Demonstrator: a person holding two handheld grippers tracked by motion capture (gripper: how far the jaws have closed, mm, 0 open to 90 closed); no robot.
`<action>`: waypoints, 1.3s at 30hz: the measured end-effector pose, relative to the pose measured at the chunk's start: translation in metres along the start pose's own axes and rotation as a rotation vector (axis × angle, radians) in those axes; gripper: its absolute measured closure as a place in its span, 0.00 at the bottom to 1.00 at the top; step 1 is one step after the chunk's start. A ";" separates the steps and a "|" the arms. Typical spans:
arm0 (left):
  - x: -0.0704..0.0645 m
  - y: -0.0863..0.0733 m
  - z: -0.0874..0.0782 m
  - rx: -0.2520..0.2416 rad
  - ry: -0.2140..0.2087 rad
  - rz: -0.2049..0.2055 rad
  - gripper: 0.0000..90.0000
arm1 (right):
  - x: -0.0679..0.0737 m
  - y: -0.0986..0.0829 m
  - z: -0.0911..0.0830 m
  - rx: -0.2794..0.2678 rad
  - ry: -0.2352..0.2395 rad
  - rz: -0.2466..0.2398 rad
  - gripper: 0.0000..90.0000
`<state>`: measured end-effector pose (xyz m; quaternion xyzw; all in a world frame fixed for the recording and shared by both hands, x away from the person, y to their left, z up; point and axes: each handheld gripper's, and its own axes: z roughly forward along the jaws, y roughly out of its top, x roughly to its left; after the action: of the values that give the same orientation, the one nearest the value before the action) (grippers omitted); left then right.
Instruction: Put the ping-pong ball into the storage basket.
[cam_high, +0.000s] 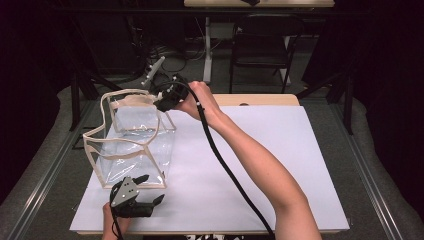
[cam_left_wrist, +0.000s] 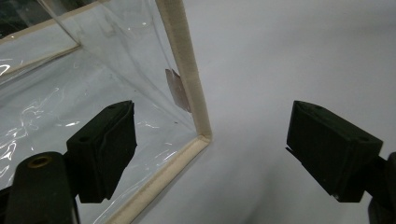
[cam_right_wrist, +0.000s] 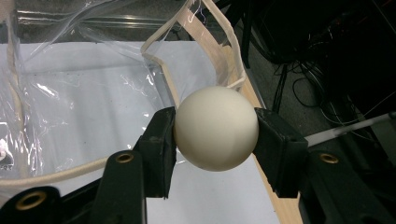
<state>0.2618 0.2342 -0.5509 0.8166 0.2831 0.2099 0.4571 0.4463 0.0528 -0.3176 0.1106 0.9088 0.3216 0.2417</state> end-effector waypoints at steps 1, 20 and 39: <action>0.000 0.000 0.000 -0.001 0.000 0.000 0.18 | 0.001 0.001 0.000 -0.001 0.000 -0.003 0.57; 0.000 0.000 0.000 -0.001 0.000 0.001 0.18 | 0.010 0.011 0.003 -0.010 0.011 -0.025 0.57; -0.001 0.000 0.000 -0.004 0.001 -0.002 0.18 | 0.020 0.020 0.009 -0.014 0.030 -0.043 0.56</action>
<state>0.2612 0.2341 -0.5509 0.8154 0.2837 0.2106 0.4586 0.4346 0.0799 -0.3189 0.0847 0.9122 0.3243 0.2357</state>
